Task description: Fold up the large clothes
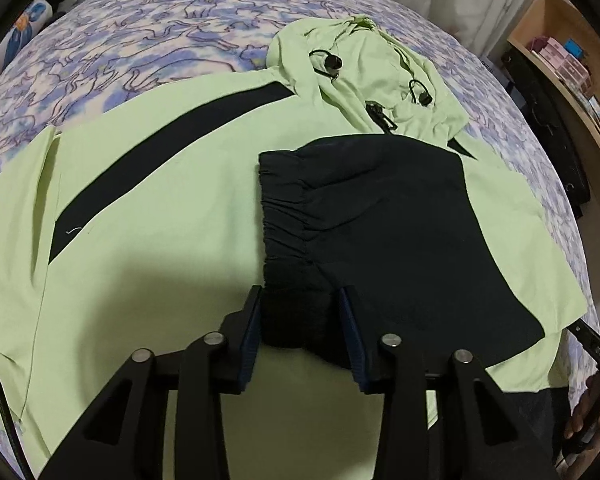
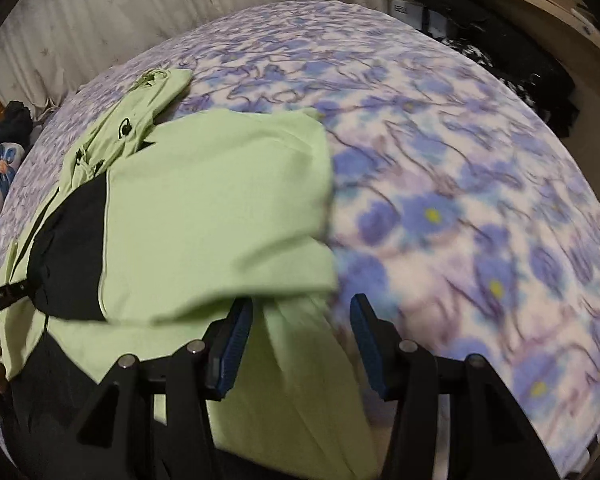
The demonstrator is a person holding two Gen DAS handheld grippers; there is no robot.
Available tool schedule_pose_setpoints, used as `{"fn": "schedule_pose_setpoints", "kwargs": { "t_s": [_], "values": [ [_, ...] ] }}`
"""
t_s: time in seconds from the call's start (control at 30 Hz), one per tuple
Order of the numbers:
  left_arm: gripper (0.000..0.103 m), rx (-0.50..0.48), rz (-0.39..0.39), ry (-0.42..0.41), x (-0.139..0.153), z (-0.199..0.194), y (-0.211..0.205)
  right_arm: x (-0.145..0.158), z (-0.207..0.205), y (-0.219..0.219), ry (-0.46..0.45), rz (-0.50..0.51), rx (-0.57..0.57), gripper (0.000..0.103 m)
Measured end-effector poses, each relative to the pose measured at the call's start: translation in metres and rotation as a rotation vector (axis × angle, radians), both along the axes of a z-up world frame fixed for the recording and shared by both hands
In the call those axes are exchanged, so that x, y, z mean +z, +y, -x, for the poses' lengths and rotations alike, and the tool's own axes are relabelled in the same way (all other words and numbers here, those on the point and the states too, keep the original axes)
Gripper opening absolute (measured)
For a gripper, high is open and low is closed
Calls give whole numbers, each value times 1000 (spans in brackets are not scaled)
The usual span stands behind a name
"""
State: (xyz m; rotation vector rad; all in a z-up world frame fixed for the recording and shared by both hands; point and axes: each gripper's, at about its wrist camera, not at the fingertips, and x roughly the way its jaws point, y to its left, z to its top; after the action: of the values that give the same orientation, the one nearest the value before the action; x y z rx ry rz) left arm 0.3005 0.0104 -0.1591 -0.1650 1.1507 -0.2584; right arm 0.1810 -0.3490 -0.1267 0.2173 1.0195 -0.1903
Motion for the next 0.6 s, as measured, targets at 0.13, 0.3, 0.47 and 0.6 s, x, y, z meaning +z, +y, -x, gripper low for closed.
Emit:
{"fn": "schedule_pose_setpoints", "kwargs": {
  "t_s": [0.13,0.3,0.47,0.6],
  "values": [
    [21,12,-40,-23,3,1,-1,-9,-10,-8,50,-10,-71,13],
    [20,24,-94,-32,-1,7,6,-24,10,-16,81,20,-128,13],
    [19,15,-123,-40,2,11,11,-24,9,-8,90,76,-105,14],
    [18,3,-151,-63,9,23,16,-17,14,-7,113,105,-103,36]
  ]
}}
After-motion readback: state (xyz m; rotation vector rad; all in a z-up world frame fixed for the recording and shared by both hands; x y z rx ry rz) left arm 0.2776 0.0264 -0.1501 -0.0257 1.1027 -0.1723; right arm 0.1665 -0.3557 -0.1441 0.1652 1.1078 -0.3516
